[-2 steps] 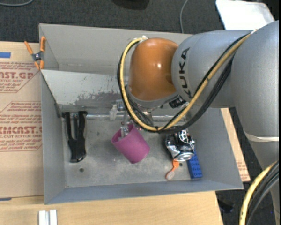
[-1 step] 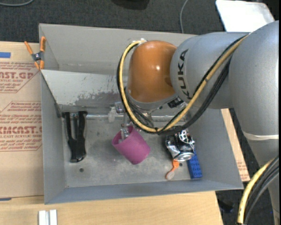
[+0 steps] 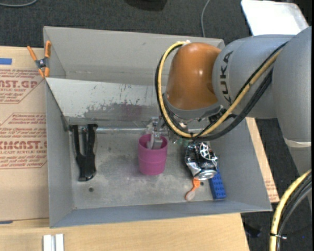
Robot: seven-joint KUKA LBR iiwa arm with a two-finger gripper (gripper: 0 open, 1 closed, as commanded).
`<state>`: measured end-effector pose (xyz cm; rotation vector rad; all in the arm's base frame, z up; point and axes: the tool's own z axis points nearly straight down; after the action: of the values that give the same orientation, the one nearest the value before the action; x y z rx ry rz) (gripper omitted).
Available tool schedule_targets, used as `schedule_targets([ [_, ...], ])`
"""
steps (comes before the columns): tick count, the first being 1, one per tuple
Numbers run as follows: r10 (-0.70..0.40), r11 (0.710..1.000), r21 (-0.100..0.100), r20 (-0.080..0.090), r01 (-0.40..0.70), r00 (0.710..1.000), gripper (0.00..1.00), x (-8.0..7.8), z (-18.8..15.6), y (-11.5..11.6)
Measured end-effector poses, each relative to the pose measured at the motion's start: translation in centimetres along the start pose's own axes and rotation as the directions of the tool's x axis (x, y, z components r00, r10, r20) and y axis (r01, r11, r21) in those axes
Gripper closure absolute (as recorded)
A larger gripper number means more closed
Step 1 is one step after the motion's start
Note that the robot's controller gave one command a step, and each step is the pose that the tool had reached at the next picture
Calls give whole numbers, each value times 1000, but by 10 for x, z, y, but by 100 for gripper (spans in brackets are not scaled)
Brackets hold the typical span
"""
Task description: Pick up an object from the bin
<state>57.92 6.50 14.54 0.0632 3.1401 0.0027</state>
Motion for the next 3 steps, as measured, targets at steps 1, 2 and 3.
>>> schedule_targets([
  [1, 0, 1000, -1, 0, 0, 1000, 100, 0, 0, 0],
  [2, 0, 1000, -1, 0, 0, 1000, 100, 0, 0, 0],
  [3, -164, 986, -1, -7, 164, 986, 100, 21, -30, -5],
])
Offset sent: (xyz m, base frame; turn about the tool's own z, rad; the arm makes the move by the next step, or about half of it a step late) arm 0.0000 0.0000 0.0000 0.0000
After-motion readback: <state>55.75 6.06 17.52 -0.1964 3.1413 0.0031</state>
